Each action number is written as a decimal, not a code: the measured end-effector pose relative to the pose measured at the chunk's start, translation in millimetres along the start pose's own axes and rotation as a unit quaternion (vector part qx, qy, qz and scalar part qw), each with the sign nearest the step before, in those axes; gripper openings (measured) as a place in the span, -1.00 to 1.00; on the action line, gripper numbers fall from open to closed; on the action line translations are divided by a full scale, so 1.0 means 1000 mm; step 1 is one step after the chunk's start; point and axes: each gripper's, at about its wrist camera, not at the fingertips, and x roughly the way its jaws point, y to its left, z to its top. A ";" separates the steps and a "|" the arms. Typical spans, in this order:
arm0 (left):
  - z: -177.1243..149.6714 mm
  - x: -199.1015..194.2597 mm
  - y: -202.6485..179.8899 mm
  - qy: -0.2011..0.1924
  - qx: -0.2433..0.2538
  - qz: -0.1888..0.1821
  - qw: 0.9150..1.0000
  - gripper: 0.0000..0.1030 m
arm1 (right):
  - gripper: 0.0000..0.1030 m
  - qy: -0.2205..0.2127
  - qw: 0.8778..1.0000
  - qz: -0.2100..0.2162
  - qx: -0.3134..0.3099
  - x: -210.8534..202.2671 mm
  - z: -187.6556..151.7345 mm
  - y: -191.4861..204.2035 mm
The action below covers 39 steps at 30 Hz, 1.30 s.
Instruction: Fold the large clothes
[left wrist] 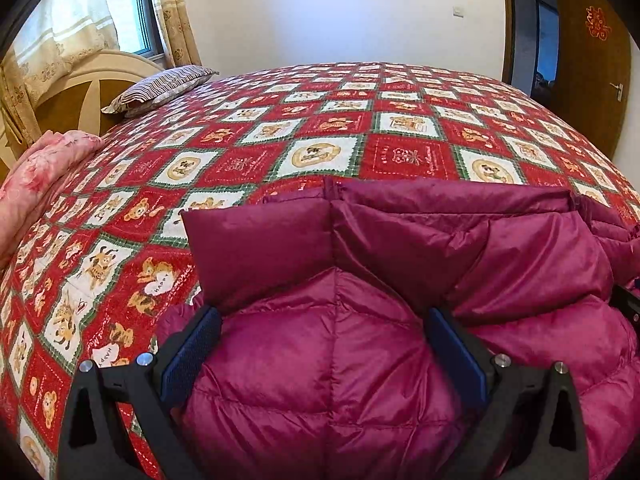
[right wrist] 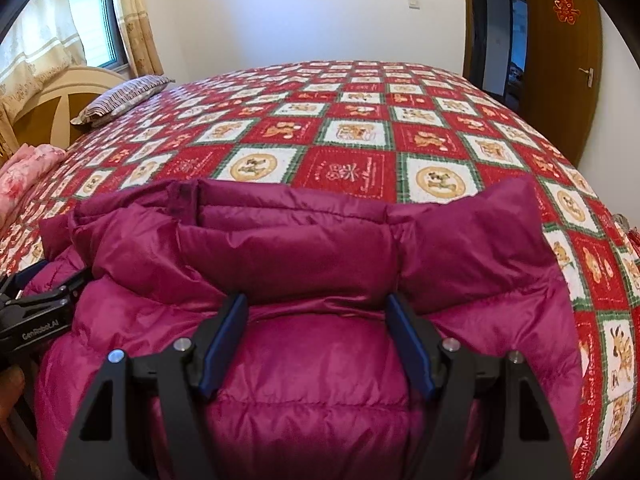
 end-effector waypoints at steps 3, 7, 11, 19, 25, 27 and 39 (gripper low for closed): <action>0.000 0.001 -0.001 0.002 0.002 0.002 1.000 0.98 | 0.46 0.005 1.000 -0.001 0.000 0.002 0.001 0.000; -0.001 0.002 -0.001 0.005 0.004 0.005 1.000 0.98 | 0.46 0.012 1.000 -0.003 -0.002 0.005 0.001 0.000; -0.001 0.003 -0.003 0.008 0.008 0.010 1.000 0.98 | 0.47 0.021 1.000 -0.008 -0.005 0.009 0.001 0.002; -0.002 0.004 -0.004 0.008 0.011 0.016 1.000 0.98 | 0.48 0.031 0.999 -0.018 -0.014 0.014 0.000 0.005; -0.001 0.004 -0.004 0.009 0.012 0.018 1.000 0.98 | 0.49 0.036 0.999 -0.024 -0.019 0.016 0.001 0.007; -0.001 0.004 -0.004 0.008 0.013 0.018 1.000 0.98 | 0.50 0.036 0.999 -0.025 -0.019 0.016 0.001 0.007; -0.001 0.005 -0.004 0.008 0.015 0.022 1.000 0.98 | 0.51 0.037 0.999 -0.028 -0.021 0.017 0.002 0.008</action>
